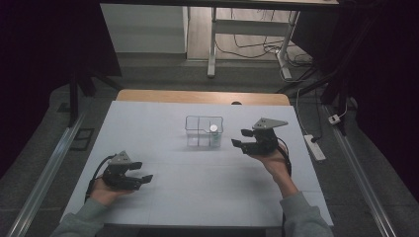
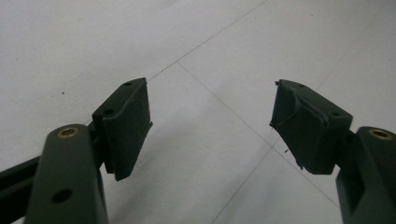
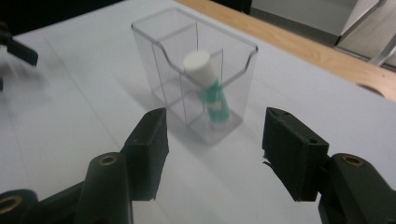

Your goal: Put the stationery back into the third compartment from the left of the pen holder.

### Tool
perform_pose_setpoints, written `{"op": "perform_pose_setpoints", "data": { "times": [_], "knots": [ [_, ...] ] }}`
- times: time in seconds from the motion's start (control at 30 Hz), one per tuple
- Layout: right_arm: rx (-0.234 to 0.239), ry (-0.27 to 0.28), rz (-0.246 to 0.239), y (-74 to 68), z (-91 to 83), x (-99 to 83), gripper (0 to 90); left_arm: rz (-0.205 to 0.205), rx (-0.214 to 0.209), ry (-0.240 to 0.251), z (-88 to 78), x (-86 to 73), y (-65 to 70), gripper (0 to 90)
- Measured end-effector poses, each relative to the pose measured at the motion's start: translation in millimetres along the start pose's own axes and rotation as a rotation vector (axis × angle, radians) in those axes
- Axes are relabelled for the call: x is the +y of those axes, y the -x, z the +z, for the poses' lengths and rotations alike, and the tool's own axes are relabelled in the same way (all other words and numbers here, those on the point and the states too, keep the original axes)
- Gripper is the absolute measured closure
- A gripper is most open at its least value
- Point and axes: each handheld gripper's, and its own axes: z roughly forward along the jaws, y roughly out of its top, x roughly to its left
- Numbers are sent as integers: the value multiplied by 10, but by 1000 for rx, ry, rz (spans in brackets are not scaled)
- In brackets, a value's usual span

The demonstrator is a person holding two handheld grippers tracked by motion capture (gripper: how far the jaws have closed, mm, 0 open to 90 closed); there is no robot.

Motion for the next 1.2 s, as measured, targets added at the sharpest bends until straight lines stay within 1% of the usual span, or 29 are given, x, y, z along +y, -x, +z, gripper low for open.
{"op": "perform_pose_setpoints", "data": {
  "times": [0.03,0.2,0.37,0.5,0.63,0.73,0.8,0.93,1.1,1.17,1.2],
  "knots": [
    [6,-2,10,-2,-30,-53,401,0,0,0,1,0,0,276],
    [-5,-34,30,-16,-164,-316,401,0,-1,-3,9,3,-2,277],
    [-8,-64,45,-32,-267,-525,399,-1,4,-3,6,3,-2,277],
    [-12,-73,52,-46,-369,-659,398,0,5,-2,8,3,4,277],
    [-6,-81,56,-43,-460,-788,387,-1,9,1,1,2,4,277],
    [2,-73,80,-27,-515,-886,380,0,10,1,0,2,2,277],
    [5,-74,88,-22,-541,-936,376,2,10,0,1,2,1,277],
    [8,-82,86,-28,-566,-1004,371,3,11,3,-1,2,5,278],
    [1,-87,93,-17,-573,-1026,368,4,12,6,-8,3,3,278],
    [3,-80,91,-21,-572,-1030,368,3,13,9,-12,4,1,278],
    [2,-85,88,-21,-574,-1031,368,3,13,10,-13,4,0,279]
  ]
}}
